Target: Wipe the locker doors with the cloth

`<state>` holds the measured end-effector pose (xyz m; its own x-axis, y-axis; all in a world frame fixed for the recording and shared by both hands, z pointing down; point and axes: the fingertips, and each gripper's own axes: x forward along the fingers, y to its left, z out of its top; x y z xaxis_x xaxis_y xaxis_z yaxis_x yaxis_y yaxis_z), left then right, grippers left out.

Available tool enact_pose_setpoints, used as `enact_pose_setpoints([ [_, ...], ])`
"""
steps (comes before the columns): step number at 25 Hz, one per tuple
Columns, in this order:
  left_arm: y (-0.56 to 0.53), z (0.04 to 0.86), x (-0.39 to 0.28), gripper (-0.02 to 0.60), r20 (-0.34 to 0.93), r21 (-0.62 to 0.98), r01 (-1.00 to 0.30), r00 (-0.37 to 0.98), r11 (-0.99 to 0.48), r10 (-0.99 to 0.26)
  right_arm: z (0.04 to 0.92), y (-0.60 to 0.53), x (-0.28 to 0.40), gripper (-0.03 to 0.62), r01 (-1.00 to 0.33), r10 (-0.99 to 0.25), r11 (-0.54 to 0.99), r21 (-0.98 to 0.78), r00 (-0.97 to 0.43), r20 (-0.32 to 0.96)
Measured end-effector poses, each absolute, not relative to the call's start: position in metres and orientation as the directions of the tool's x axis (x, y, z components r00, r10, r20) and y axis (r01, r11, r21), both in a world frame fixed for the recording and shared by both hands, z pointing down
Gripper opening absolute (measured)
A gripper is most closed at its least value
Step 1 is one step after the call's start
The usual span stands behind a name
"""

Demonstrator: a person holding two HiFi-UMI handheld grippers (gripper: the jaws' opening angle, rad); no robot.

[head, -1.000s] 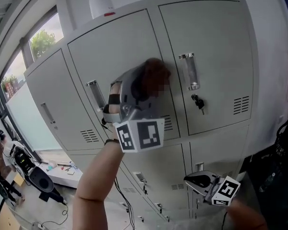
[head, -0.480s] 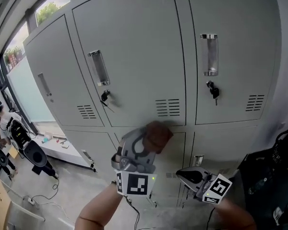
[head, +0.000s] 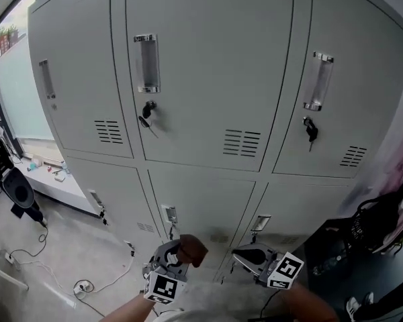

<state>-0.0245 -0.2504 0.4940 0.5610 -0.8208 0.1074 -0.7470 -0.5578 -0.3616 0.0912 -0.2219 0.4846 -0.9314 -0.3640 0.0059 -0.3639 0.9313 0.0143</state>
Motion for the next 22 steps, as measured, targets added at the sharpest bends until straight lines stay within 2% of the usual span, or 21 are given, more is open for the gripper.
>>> enact_pose_setpoints([
  [3,-0.238,0.541,-0.029,0.067,0.166,-0.283,-0.744,0.584,-0.606,-0.795,0.496,-0.213,0.099,0.017,-0.351,-0.351,0.936,-0.031,-0.936,-0.001],
  [9,-0.229,0.576,-0.033,0.067,0.213,-0.074,-0.735,0.649,-0.674,-0.730,0.527,-0.217,0.130,0.017,-0.481,-0.490,0.864,-0.146,-0.871,-0.031],
  [22,-0.227,0.570,-0.003,0.067,0.168,-0.067,-0.657,0.734,-0.751,-0.658,0.520,-0.200,0.160,0.017,-0.611,-0.618,0.784,-0.110,-0.785,-0.043],
])
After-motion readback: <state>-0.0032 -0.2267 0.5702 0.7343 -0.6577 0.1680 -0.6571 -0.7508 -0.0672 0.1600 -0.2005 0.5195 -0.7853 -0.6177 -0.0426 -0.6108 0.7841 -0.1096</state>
